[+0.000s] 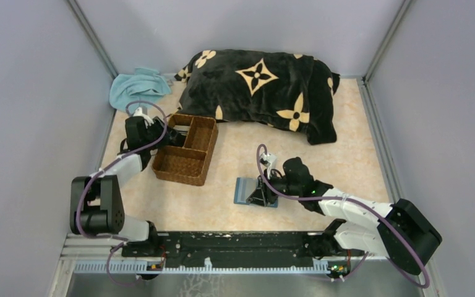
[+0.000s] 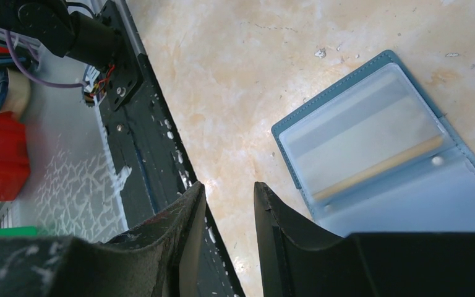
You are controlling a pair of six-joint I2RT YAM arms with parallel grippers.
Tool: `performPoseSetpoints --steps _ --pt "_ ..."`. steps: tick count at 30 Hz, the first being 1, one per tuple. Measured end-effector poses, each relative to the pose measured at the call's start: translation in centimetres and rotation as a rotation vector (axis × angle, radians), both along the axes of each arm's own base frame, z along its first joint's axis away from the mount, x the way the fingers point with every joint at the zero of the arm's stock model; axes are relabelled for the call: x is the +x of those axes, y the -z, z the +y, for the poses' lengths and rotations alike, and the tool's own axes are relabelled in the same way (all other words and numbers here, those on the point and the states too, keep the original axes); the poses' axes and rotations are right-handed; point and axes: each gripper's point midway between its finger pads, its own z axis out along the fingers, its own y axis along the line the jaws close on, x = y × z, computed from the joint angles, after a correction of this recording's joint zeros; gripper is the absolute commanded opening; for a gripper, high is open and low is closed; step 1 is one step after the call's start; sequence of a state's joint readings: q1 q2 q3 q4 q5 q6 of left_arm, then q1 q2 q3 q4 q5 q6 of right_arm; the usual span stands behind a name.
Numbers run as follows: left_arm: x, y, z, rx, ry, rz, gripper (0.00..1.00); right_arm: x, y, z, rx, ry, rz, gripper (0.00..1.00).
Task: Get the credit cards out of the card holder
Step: Place the credit card in the storage box, then remove the credit card from the card holder.
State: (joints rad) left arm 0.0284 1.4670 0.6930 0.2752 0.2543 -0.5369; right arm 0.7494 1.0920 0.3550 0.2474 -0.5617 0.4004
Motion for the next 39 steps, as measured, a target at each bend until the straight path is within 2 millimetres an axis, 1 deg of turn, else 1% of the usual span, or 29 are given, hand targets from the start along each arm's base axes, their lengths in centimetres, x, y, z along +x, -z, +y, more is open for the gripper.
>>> performPoseSetpoints --steps 1,2,4,5,8,12,14,15,16,17,18,19,21,22,23,25,27,28,29,31,32,33,35,36,37,38,39 --pt "-0.1 -0.3 0.5 0.013 -0.026 0.000 0.58 0.0 0.0 0.0 0.000 0.000 0.000 0.35" --pt "-0.3 -0.9 0.9 0.025 -0.051 -0.006 0.59 0.0 0.0 0.0 0.001 0.000 0.000 0.35" --pt "-0.5 -2.2 1.7 0.047 -0.092 -0.029 0.60 0.1 0.1 0.1 0.001 0.000 -0.001 0.35" --pt "-0.7 -3.1 2.2 0.060 -0.120 -0.049 0.60 0.1 0.1 0.1 0.002 0.000 -0.001 0.35" --pt "-1.0 -4.9 3.0 0.079 -0.166 -0.086 0.60 0.1 0.2 0.1 -0.002 0.000 0.002 0.35" --pt "-1.4 -5.5 3.2 0.087 -0.182 -0.093 0.56 0.1 0.2 0.1 -0.001 0.001 0.002 0.33" --pt "-1.5 -5.4 2.7 0.088 -0.168 -0.087 0.55 0.2 0.2 0.1 -0.001 0.007 0.001 0.32" --pt "-1.7 -5.3 2.1 0.088 -0.152 -0.085 0.54 0.4 0.2 0.1 -0.002 0.018 -0.003 0.32" --pt "-1.8 -5.2 1.2 0.090 -0.128 -0.083 0.51 0.6 0.0 0.0 -0.001 0.031 -0.007 0.29" --pt "-2.0 -5.2 0.2 0.092 -0.100 -0.084 0.48 0.9 -0.3 -0.1 0.001 0.053 -0.020 0.22" --pt "-2.2 -5.3 -1.2 0.105 -0.064 -0.088 0.42 1.3 -0.7 -0.2 0.006 0.076 -0.035 0.10" --pt "-2.6 -5.4 -3.2 0.113 -0.015 -0.092 0.34 1.8 -1.1 -0.4 0.009 0.105 -0.052 0.00" --pt "-3.8 -6.1 -8.0 0.116 0.111 -0.113 0.13 2.8 -1.6 -0.9 0.008 0.174 -0.077 0.00" --pt "-4.7 -6.5 -10.7 0.115 0.186 -0.129 0.04 3.6 -1.6 -1.4 -0.001 0.227 -0.080 0.00" --pt "-5.8 -6.9 -13.4 0.107 0.260 -0.144 0.00 4.0 -1.5 -1.7 -0.013 0.260 -0.077 0.00" --pt "-8.2 -7.1 -17.6 0.095 0.382 -0.157 0.00 5.0 -0.8 -2.7 -0.048 0.335 -0.067 0.00" --pt "-10.0 -6.7 -20.2 0.086 0.458 -0.152 0.00 5.6 0.0 -3.6 -0.084 0.389 -0.048 0.00" --pt "-10.9 -6.1 -21.3 0.079 0.487 -0.141 0.00 5.8 0.3 -3.9 -0.096 0.408 -0.037 0.00" --pt "-11.6 -5.4 -22.2 0.084 0.516 -0.126 0.00 5.9 0.6 -4.1 -0.107 0.422 -0.032 0.01" --pt "-12.7 -3.5 -22.8 0.086 0.537 -0.085 0.00 5.9 1.3 -4.3 -0.131 0.433 -0.014 0.20" --pt "-13.3 -2.3 -22.7 0.091 0.542 -0.055 0.00 5.8 1.6 -4.4 -0.140 0.438 -0.003 0.32" --pt "-13.8 -1.3 -22.4 0.097 0.542 -0.032 0.01 5.8 2.0 -4.5 -0.153 0.442 0.008 0.41" --pt "-14.9 0.6 -21.4 0.109 0.536 0.012 0.10 5.7 2.4 -4.6 -0.177 0.447 0.020 0.54" --pt "-15.3 0.9 -20.9 0.112 0.531 0.020 0.16 5.7 2.5 -4.6 -0.188 0.449 0.020 0.59" --pt "-15.6 1.0 -20.4 0.117 0.524 0.024 0.21 5.9 2.5 -4.5 -0.205 0.455 0.014 0.60" --pt "-15.8 0.6 -20.0 0.117 0.514 0.017 0.26 6.0 2.4 -4.3 -0.228 0.456 0.003 0.60" --pt "-15.9 -0.3 -19.7 0.112 0.502 -0.002 0.29 6.0 2.1 -3.7 -0.247 0.447 -0.011 0.60"
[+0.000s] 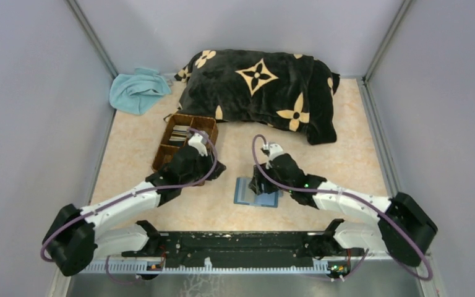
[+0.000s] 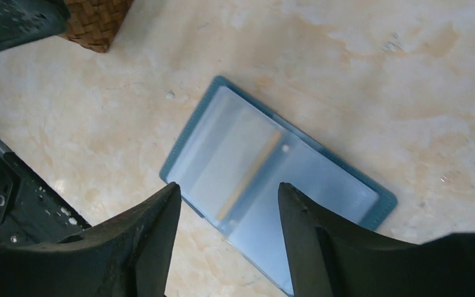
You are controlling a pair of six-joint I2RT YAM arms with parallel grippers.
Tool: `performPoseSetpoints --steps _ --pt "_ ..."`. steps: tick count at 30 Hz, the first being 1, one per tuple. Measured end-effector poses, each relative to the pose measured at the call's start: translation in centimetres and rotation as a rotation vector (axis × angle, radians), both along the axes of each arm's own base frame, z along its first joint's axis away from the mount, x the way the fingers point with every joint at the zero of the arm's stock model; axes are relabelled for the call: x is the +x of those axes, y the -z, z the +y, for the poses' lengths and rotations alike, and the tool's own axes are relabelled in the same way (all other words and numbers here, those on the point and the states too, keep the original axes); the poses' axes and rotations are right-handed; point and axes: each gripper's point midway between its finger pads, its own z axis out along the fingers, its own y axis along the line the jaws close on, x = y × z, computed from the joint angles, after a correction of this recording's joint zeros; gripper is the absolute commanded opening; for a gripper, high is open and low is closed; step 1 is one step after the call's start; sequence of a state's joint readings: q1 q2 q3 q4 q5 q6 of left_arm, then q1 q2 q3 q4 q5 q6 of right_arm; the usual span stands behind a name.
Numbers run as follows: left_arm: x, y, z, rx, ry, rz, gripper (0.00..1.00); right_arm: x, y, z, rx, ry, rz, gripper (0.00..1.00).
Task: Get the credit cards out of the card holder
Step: Remove the credit card from the card holder.
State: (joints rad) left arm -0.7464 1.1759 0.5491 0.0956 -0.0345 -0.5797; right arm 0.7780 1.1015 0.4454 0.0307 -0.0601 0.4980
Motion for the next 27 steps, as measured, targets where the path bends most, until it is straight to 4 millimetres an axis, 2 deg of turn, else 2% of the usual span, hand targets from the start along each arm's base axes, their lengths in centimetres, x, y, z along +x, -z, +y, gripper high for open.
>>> performPoseSetpoints --steps 3,7,13,17,20,23,27 --pt "0.2 -3.5 0.9 -0.048 -0.038 -0.083 0.40 0.1 -1.0 2.9 -0.066 -0.038 -0.031 0.60" --pt "0.1 -6.2 2.7 -0.068 -0.103 -0.147 0.44 0.4 -0.5 5.9 -0.146 -0.053 -0.044 0.59" --pt "-0.8 -7.4 5.9 -0.055 -0.204 -0.176 0.44 0.3 2.8 6.5 -0.332 -0.016 -0.005 0.56" --pt "-1.4 -7.5 7.6 -0.053 -0.252 -0.193 0.45 0.3 3.5 7.0 -0.421 0.000 -0.010 0.54" --pt "-1.8 -6.5 8.5 -0.024 -0.275 -0.177 0.45 0.4 3.5 7.2 -0.452 0.015 -0.015 0.51" --pt "-2.1 -5.5 9.1 0.005 -0.286 -0.156 0.45 0.4 4.3 6.6 -0.499 0.037 -0.010 0.47" --pt "-2.3 -4.9 9.4 0.024 -0.291 -0.142 0.46 0.6 4.4 5.9 -0.538 0.069 -0.016 0.42"
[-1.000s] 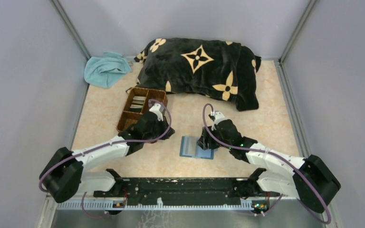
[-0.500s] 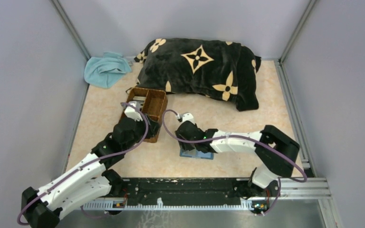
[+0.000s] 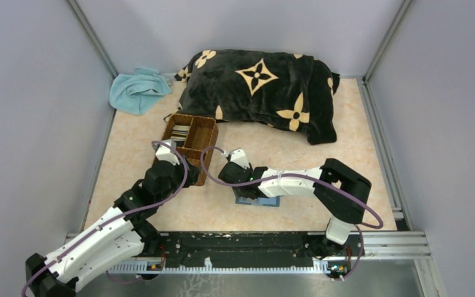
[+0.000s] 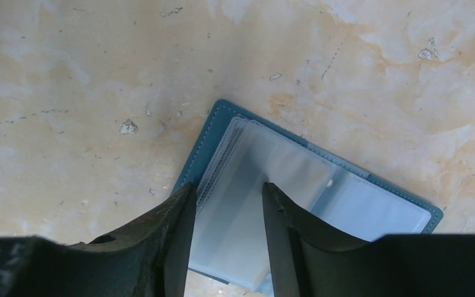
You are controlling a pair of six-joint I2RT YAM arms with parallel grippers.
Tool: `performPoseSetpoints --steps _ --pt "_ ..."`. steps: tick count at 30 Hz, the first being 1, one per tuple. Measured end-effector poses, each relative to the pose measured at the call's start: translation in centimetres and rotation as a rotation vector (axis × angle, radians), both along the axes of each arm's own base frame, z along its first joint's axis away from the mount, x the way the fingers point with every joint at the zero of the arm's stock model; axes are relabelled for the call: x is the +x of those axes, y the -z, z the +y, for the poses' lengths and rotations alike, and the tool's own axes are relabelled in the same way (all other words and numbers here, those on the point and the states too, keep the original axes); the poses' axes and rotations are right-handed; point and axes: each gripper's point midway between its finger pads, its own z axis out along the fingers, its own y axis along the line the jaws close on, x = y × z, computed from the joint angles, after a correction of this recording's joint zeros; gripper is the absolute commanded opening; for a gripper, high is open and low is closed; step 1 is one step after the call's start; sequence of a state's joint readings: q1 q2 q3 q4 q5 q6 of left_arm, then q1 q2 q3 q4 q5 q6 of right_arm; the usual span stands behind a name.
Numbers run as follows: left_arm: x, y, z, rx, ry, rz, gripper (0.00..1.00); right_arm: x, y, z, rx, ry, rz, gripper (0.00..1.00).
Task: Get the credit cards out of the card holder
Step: Remove the credit card from the card holder.
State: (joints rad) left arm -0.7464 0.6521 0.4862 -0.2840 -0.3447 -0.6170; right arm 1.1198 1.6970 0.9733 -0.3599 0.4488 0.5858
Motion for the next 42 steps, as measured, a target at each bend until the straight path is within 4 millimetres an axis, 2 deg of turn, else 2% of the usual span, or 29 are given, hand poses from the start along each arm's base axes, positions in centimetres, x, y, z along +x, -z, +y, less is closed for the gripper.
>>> performPoseSetpoints --steps 8,14,20,27,33,42 --pt "0.0 0.5 0.0 0.007 -0.004 0.013 0.46 0.3 0.0 -0.3 -0.021 0.036 -0.020 0.16" --pt "0.0 1.3 -0.1 0.019 -0.005 0.035 0.46 0.5 -0.1 -0.3 -0.019 0.044 -0.028 0.00" --pt "0.0 1.4 -0.3 0.012 0.002 0.040 0.46 0.4 -0.3 -0.5 -0.020 0.048 -0.027 0.00" --pt "0.0 1.6 -1.0 0.002 0.026 0.050 0.47 -0.5 -1.2 -2.3 -0.006 0.058 -0.029 0.00" --pt "0.0 1.3 -2.4 -0.030 0.082 0.050 0.47 -1.4 -2.3 -4.2 0.047 0.078 -0.042 0.00" --pt "-0.2 1.7 -5.3 -0.081 0.194 0.079 0.48 -1.7 -3.8 -6.3 0.113 0.143 -0.074 0.00"
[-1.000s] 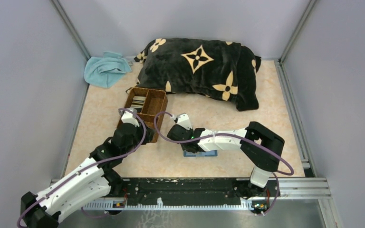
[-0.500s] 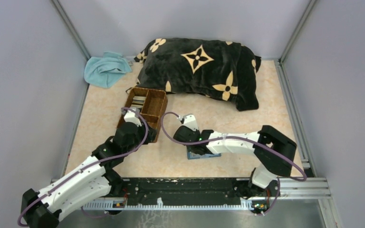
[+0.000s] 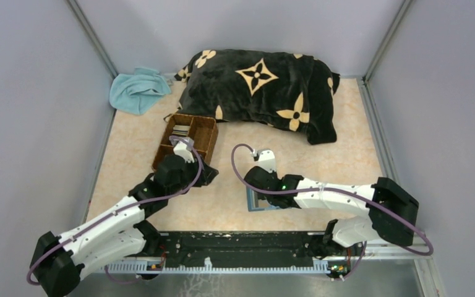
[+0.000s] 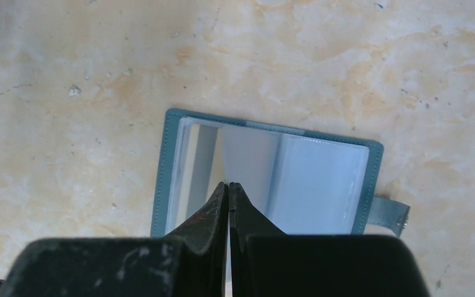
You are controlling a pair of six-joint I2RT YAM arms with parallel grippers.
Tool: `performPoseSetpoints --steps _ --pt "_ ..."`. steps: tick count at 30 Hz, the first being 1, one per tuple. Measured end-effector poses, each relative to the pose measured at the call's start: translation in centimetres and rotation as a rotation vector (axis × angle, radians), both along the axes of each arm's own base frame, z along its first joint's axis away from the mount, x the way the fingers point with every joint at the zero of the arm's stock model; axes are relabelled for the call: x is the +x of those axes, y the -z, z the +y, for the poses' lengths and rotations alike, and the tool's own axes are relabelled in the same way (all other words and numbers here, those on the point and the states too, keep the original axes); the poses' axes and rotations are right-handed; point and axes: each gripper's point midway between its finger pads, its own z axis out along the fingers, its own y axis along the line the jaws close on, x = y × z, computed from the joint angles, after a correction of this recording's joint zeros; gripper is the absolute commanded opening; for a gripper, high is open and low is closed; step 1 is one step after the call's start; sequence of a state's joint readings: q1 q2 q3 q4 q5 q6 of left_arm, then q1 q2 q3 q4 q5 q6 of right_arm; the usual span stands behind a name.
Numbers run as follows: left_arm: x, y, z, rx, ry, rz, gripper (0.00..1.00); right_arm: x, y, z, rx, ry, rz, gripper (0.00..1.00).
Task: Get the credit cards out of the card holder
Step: Remove the credit card from the card holder.
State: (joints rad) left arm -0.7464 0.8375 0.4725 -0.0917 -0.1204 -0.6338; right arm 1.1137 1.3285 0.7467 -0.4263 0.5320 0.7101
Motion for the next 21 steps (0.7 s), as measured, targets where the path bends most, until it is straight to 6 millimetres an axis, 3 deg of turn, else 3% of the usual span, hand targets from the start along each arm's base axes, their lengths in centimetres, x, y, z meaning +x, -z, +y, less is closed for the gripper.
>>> performPoseSetpoints --steps 10,16,21 --pt "-0.4 0.4 -3.7 -0.084 0.135 0.036 0.48 -0.5 0.4 -3.7 0.001 0.113 -0.004 0.00" --pt "-0.7 0.8 -4.8 -0.104 0.183 0.054 0.48 -1.2 1.0 -5.9 -0.004 0.194 0.000 0.04" --pt "-0.8 1.1 -5.2 -0.107 0.199 0.062 0.48 -1.5 0.9 -7.3 0.006 0.246 -0.008 0.00"
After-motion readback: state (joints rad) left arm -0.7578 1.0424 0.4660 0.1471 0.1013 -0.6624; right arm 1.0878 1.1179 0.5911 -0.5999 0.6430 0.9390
